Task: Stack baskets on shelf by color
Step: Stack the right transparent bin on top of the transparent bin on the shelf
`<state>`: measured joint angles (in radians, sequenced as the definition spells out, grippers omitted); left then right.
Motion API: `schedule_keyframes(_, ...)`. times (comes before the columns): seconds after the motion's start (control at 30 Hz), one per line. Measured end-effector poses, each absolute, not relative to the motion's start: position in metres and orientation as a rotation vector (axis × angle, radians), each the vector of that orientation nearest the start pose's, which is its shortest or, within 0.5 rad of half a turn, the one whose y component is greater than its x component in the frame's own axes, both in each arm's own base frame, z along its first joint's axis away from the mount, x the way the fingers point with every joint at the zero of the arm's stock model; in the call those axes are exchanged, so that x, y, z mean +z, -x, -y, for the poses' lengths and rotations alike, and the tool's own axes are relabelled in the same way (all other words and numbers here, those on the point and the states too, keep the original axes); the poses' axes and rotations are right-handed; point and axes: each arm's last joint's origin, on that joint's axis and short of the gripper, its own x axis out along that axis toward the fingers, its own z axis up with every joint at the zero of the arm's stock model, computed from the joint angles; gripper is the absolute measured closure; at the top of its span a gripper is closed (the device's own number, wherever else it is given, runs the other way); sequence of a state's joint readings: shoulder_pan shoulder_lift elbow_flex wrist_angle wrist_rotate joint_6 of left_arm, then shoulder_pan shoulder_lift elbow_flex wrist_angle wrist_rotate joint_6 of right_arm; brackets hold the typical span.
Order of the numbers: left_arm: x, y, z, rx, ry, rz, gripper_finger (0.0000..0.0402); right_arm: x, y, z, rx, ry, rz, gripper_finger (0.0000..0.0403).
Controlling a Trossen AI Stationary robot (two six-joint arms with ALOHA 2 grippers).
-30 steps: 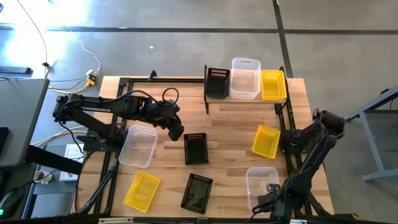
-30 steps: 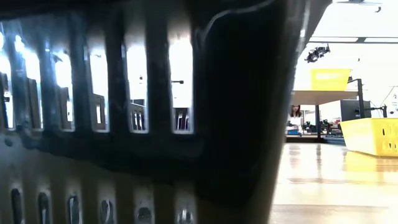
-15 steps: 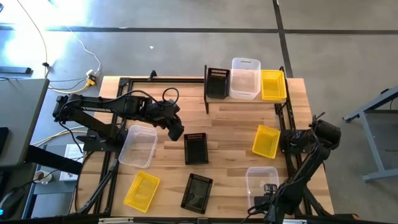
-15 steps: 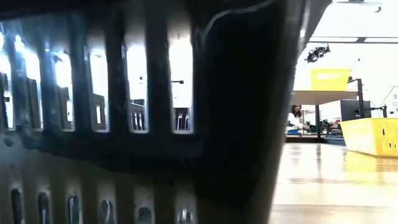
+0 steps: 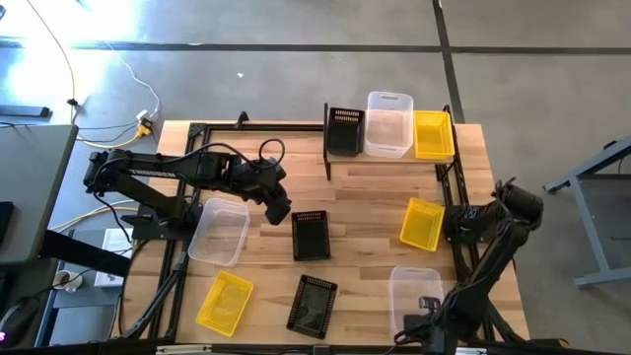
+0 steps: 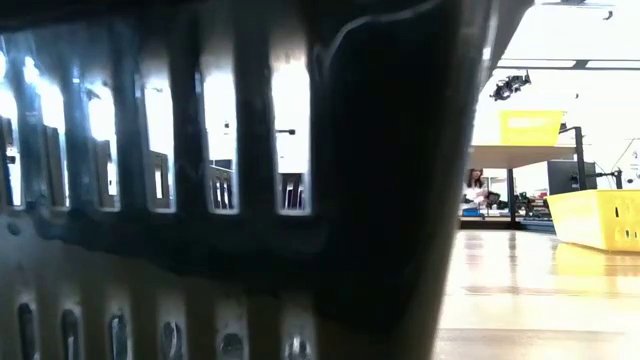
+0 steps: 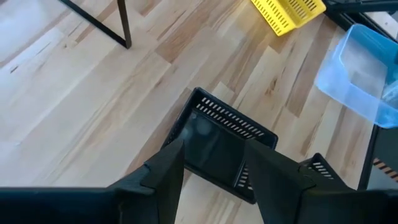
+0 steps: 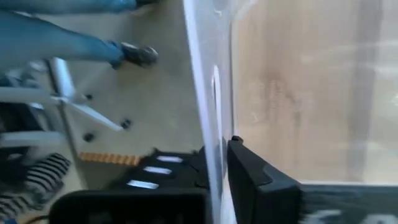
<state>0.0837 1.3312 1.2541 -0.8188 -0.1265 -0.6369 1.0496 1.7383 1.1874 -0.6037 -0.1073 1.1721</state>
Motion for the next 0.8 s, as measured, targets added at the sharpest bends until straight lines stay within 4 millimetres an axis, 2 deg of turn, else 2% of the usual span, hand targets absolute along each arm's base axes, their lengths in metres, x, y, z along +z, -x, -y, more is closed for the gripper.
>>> schedule_keyframes(0.23,0.326,-0.265,-0.026,0.482,0.544,-0.802,0.0241,0.237,-0.182,-0.308,0.254,-0.444,-1.342,0.0402)
schedule_keyframes(0.4,0.326,-0.265,-0.028,0.540,0.515,-0.781,0.0241,0.264,-0.195,-0.306,0.234,-0.465,-1.277,0.0402)
schedule_keyframes(0.57,0.326,-0.264,-0.031,0.639,0.512,-0.739,0.0241,0.290,-0.212,-0.297,0.182,-0.480,-1.215,0.0402)
schedule_keyframes(0.8,0.326,-0.264,-0.031,0.610,0.447,-0.759,0.0241,0.324,-0.234,-0.274,0.090,-0.448,-1.135,0.0403)
